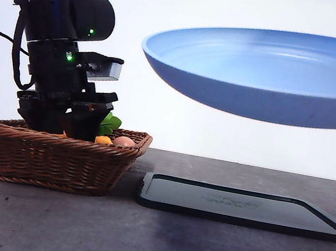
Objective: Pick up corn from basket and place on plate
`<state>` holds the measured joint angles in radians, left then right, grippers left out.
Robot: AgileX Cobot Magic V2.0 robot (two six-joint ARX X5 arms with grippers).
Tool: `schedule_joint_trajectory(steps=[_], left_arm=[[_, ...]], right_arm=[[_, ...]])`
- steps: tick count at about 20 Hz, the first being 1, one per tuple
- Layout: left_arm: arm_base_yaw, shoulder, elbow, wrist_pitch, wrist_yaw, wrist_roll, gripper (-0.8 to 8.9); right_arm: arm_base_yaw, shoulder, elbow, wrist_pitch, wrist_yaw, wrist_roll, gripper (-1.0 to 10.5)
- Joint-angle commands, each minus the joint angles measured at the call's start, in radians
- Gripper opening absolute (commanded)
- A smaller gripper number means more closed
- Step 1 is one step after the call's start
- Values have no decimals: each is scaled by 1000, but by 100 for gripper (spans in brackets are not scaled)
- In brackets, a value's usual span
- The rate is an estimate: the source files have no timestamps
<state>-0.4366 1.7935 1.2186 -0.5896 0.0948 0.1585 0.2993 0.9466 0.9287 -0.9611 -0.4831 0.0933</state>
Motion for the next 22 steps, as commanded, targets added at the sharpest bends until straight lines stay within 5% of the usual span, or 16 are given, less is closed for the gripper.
schedule_joint_trajectory(steps=[1,13,18,22], left_arm=[[-8,25,21,-11,-3,9,224],[4,-192,124,-137,24,-51,190],[-18,-385,131,-201,243,-124,190],[-112,-384,129,-202,325,-121,190]], right_arm=[[1,6,21,11,-6,-9,4],[1,48,21,68,-6,8,4],[1,211,21,180,-29,45,4],[1,370,21,279,-159,96,4]])
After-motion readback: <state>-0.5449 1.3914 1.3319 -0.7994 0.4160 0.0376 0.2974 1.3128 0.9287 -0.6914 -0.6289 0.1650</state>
